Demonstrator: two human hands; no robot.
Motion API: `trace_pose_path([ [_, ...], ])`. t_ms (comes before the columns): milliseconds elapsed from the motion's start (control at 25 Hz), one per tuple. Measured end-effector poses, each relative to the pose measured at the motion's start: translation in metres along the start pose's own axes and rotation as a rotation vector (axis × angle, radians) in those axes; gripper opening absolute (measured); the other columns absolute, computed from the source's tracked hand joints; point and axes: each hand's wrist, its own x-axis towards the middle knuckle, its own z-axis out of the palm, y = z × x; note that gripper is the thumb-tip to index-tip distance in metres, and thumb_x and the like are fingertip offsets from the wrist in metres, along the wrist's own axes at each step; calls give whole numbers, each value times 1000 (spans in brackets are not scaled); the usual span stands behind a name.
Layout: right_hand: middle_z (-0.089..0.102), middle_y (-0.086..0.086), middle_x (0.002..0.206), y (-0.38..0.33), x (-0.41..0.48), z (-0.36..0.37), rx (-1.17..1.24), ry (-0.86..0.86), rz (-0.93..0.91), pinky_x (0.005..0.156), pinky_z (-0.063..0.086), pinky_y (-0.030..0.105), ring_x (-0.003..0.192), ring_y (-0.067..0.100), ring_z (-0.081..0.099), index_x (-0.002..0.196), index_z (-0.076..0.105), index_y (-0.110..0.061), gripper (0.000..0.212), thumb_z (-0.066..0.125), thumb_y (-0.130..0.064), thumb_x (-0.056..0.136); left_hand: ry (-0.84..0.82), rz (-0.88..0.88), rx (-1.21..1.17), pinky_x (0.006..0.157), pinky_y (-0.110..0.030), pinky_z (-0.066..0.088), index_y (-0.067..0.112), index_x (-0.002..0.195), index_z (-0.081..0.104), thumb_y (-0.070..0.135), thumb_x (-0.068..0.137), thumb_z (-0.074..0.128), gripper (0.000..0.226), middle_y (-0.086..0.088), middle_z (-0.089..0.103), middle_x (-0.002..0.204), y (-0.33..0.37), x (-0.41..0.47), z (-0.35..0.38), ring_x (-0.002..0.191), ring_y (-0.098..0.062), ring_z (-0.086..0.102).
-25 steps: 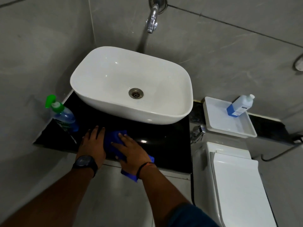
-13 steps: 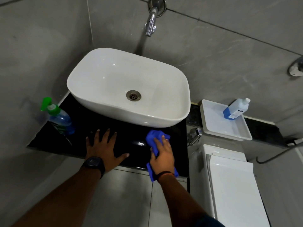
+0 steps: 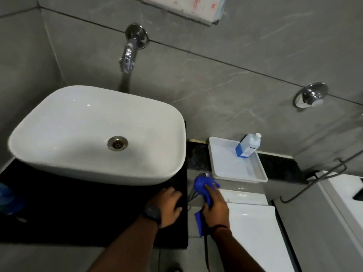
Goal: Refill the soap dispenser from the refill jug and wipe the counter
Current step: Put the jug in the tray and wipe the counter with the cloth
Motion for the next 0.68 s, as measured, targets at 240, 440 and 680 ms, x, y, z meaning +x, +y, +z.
trace_pose_path([
  [240, 47, 9, 143, 94, 150, -57, -69, -3, 52, 110, 34, 37, 129, 29, 45, 133, 52, -20, 51, 59, -3, 86, -64, 45, 21, 89, -36, 45, 20, 116, 53, 34, 84, 48, 34, -5, 55, 119, 60, 172, 52, 109, -28, 51],
  [440, 43, 4, 145, 153, 264, -39, -46, -175, 73, 101, 29, 15, 128, 24, 45, 136, 47, -23, 48, 54, -8, 91, -33, -60, 55, 89, -38, 46, 19, 125, 48, 35, 87, 50, 41, -3, 53, 121, 60, 297, 67, 111, -25, 48],
  [680, 21, 8, 157, 194, 313, 13, -293, -394, 59, 113, 27, 37, 141, 27, 26, 146, 29, -23, 73, 64, -10, 84, -109, -69, 323, 116, -37, 1, 16, 148, 6, 54, 82, 49, 88, -7, 4, 158, 32, 344, 109, 144, -25, 4],
])
